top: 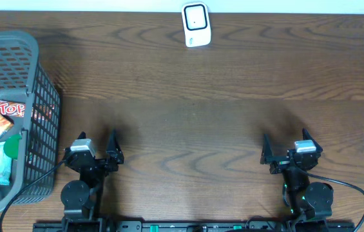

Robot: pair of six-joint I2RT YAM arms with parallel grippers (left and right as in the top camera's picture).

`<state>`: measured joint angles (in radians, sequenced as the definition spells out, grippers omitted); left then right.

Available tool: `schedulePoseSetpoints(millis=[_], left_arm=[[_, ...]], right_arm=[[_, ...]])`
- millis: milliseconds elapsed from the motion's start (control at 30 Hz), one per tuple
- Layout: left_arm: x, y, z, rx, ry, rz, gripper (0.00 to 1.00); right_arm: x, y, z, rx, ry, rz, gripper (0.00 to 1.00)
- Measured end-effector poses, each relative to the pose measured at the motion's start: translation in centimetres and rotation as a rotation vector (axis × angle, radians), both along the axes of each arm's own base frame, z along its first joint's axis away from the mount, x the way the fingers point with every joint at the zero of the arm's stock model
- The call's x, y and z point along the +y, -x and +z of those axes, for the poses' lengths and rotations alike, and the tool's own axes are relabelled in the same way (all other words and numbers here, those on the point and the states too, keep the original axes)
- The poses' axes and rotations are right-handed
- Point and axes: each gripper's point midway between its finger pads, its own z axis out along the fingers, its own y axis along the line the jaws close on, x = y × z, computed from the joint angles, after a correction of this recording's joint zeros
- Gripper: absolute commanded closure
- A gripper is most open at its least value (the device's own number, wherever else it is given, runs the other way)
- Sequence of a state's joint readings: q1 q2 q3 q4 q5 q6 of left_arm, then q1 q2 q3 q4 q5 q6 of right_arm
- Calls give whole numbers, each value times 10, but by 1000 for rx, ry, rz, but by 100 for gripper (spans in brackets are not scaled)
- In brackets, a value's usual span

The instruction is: Scan the item barcode

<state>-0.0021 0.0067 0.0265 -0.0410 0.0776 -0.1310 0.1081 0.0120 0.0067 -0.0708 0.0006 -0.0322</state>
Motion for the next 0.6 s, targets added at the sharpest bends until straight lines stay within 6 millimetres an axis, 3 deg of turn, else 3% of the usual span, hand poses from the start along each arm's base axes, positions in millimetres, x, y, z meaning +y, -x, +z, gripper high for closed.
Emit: schedulePoseSetpoints(millis=[133, 300, 367, 467, 600], left_arm=[[-5, 0, -3, 21, 3, -28, 16], [-14, 0, -23, 171, 15, -81, 16], [-16, -5, -17, 231, 20, -91, 16], [-18, -19, -1, 320, 15, -104, 16], [-21, -48, -6, 503, -3, -131, 16]], right_arm=[[0, 0, 0, 0, 0, 0, 1], [0, 0, 0, 0, 0, 0, 1], [0, 0, -1, 2, 0, 0, 1], [0, 0, 0, 0, 0, 0, 1], [0, 0, 0, 0, 0, 0, 1]])
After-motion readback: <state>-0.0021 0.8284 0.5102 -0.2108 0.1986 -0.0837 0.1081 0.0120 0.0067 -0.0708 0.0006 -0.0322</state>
